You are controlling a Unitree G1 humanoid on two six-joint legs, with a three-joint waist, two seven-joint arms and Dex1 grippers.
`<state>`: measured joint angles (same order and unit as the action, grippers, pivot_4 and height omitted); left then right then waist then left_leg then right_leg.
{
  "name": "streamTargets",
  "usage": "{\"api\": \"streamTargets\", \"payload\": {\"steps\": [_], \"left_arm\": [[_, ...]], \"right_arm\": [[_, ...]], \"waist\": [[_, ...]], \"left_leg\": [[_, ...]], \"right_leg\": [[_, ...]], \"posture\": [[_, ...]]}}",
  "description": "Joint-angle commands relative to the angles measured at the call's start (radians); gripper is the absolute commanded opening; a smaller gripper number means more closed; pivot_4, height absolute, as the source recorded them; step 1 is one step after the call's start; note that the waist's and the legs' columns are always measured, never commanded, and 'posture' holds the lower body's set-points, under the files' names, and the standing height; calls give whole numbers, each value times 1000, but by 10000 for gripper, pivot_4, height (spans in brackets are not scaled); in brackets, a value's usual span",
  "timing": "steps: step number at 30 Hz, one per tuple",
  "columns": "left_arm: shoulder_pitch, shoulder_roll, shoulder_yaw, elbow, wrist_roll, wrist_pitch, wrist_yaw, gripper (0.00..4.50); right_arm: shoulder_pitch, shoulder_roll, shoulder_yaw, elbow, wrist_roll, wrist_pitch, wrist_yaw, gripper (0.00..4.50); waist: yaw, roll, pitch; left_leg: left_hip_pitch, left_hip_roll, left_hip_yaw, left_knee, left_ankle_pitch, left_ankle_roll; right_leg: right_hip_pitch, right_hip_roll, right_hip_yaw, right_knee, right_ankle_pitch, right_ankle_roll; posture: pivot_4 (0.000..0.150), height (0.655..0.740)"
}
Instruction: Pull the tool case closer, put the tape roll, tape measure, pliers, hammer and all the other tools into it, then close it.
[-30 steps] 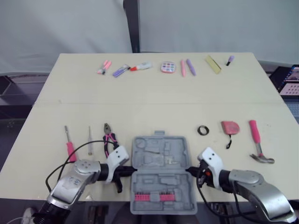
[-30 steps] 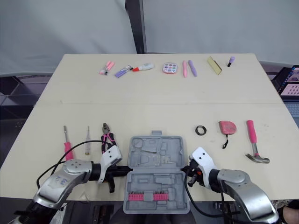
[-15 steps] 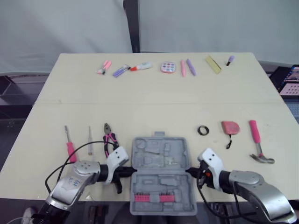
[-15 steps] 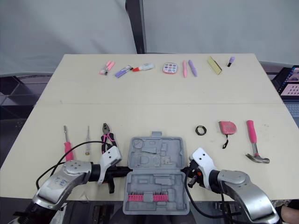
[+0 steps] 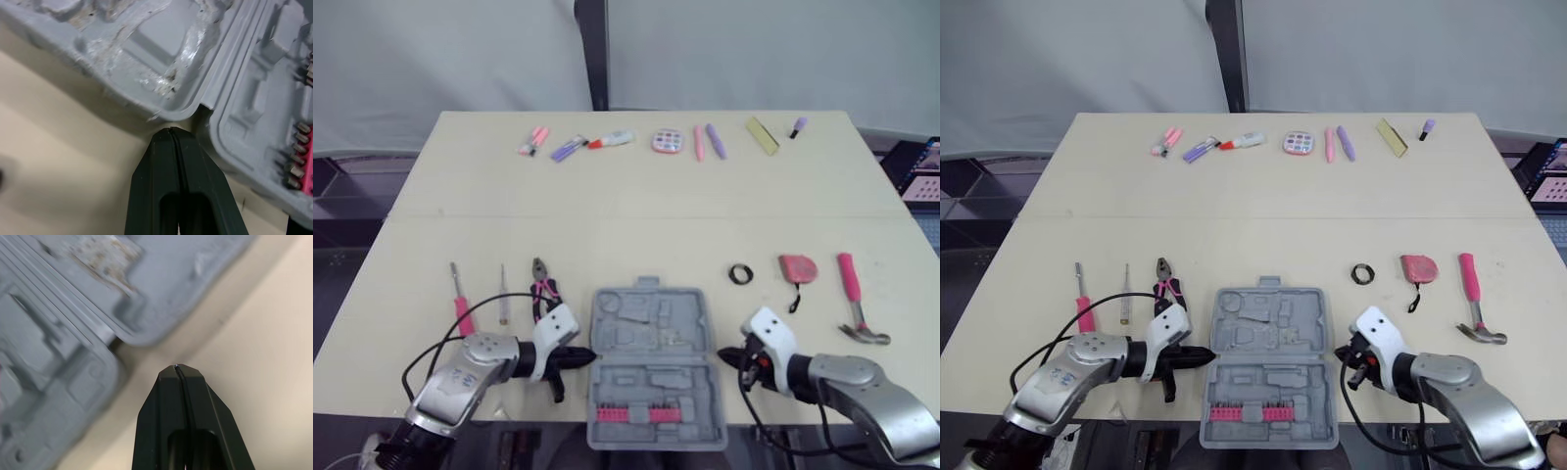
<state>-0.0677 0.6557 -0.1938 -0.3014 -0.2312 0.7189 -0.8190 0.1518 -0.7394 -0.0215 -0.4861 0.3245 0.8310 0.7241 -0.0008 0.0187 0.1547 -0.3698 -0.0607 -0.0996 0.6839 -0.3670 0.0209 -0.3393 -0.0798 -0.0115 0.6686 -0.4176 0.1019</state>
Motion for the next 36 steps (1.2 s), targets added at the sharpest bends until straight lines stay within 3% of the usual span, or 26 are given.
{"api": "streamTargets", "payload": {"steps": [1, 6, 17, 24, 29, 36], "left_arm": [[23, 26, 30, -36, -21, 13, -4, 235], [72, 52, 82, -103, -68, 42, -11, 235], [249, 75, 336, -231, -246, 12, -55, 235], [380, 49, 571, -260, -357, -105, -114, 235], [537, -16, 671, -262, -320, -231, -96, 235], [663, -133, 638, -221, -268, -484, -145, 235]], "right_arm": [[34, -28, -61, -6, 21, -23, 25, 0], [115, -60, -132, -50, 54, -21, 44, 0], [309, -72, -320, -217, 165, 1, 77, 0], [432, -68, -466, -236, 176, -180, 189, 0], [422, -7, -492, -154, 166, -290, 184, 0], [428, 48, -417, -39, 85, -426, 179, 0]], "waist": [[0, 0, 0], [1, 0, 0], [3, 0, 0], [12, 0, 0], [11, -1, 0], [26, -1, 0]], "left_leg": [[0, 0, 0, 0, 0, 0], [0, 1, 0, 0, 0, 0], [0, 2, 0, 0, 0, 0], [1, 2, 0, -1, 0, 0], [3, 4, 0, -1, 0, 0], [2, 3, 0, -1, 0, 0]], "right_leg": [[0, 0, 0, 0, 0, 0], [0, 0, 0, -1, 0, 0], [5, 1, 0, -10, 0, 0], [11, 1, -1, -17, 0, 0], [17, 2, -1, -26, 0, 0], [18, 2, -1, -32, 0, 0]], "posture": [[1500, 7134], [1500, 7134], [1500, 7134], [1500, 7134], [1500, 7134], [1500, 7134]]}}
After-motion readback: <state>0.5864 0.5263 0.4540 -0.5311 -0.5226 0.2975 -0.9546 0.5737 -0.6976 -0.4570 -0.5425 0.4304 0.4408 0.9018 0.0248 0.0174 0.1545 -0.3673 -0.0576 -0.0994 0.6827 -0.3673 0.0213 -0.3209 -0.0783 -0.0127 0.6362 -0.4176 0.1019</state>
